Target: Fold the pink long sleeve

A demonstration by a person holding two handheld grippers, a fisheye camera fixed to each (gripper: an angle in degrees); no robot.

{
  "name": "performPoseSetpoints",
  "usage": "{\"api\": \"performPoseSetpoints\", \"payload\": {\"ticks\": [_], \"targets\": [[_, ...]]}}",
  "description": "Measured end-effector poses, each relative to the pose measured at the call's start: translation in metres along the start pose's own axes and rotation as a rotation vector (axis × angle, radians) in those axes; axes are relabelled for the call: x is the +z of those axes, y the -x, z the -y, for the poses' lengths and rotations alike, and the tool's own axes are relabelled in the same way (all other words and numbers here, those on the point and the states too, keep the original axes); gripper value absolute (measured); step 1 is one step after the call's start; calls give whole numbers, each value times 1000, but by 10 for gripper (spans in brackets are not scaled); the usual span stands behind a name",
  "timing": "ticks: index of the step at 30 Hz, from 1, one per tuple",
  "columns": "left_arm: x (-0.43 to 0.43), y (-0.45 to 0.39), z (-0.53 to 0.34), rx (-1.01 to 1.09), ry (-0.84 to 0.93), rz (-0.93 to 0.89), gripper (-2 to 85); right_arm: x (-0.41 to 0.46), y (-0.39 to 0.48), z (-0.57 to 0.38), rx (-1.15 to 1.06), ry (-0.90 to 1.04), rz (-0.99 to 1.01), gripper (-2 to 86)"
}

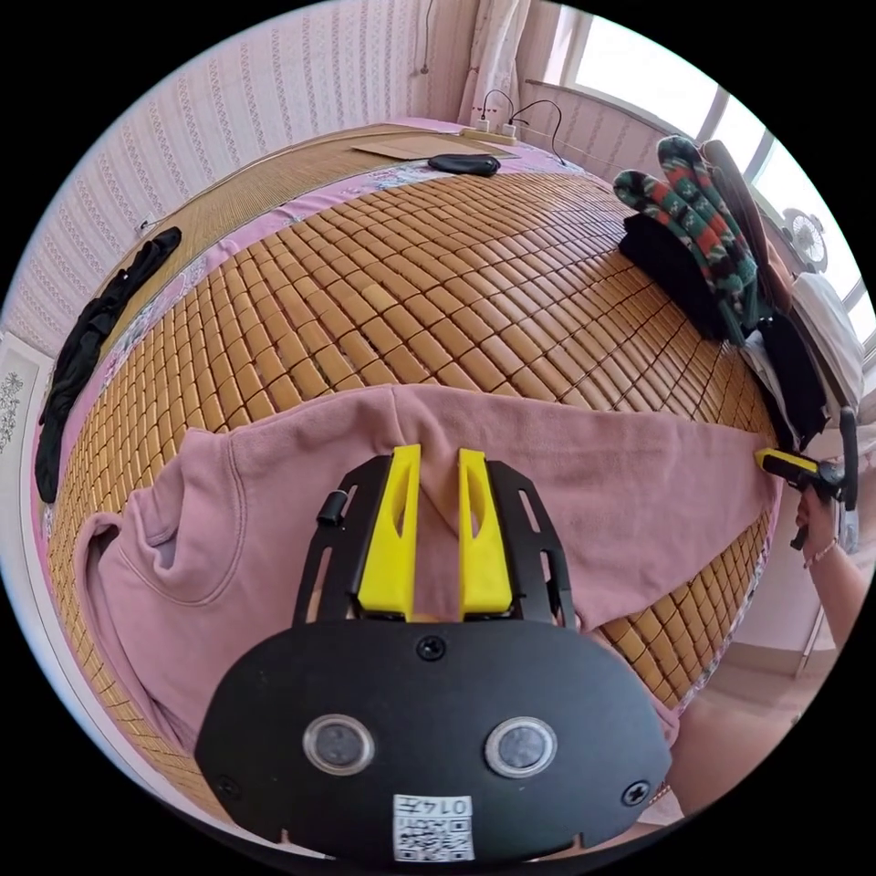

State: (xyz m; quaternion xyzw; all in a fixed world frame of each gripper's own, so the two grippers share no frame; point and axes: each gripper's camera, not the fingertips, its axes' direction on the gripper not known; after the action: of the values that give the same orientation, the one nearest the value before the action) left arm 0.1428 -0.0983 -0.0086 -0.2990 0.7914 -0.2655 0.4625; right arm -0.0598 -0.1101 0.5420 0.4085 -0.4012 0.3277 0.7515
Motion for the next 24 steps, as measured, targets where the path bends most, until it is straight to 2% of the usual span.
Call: {"api": "performPoseSetpoints", "payload": {"ticks": [4, 8, 10, 13, 16, 21, 24], "targets": [[-1, 1, 10, -1, -5, 1, 65, 4, 31, 7, -127, -41, -195, -5], [-4, 7, 17, -55, -6, -12, 61, 6, 52, 14, -227, -60, -209, -9], [-7, 9, 16, -77, -10, -16, 59, 6, 61, 16, -247, -65, -228, -9], [-12, 5, 13, -40, -28, 2, 60, 11, 73, 22, -197, -106, -424, -7], [-19, 5, 5, 13, -63, 3, 60, 19, 84, 18, -187, -210, -444, -5], [-38, 33, 7, -76, 28, -177, 33, 24, 99, 31, -220, -137, -459, -6], [-72, 45, -12, -25, -23, -366, 5, 19, 102, 42, -238, -72, -425, -9]]}}
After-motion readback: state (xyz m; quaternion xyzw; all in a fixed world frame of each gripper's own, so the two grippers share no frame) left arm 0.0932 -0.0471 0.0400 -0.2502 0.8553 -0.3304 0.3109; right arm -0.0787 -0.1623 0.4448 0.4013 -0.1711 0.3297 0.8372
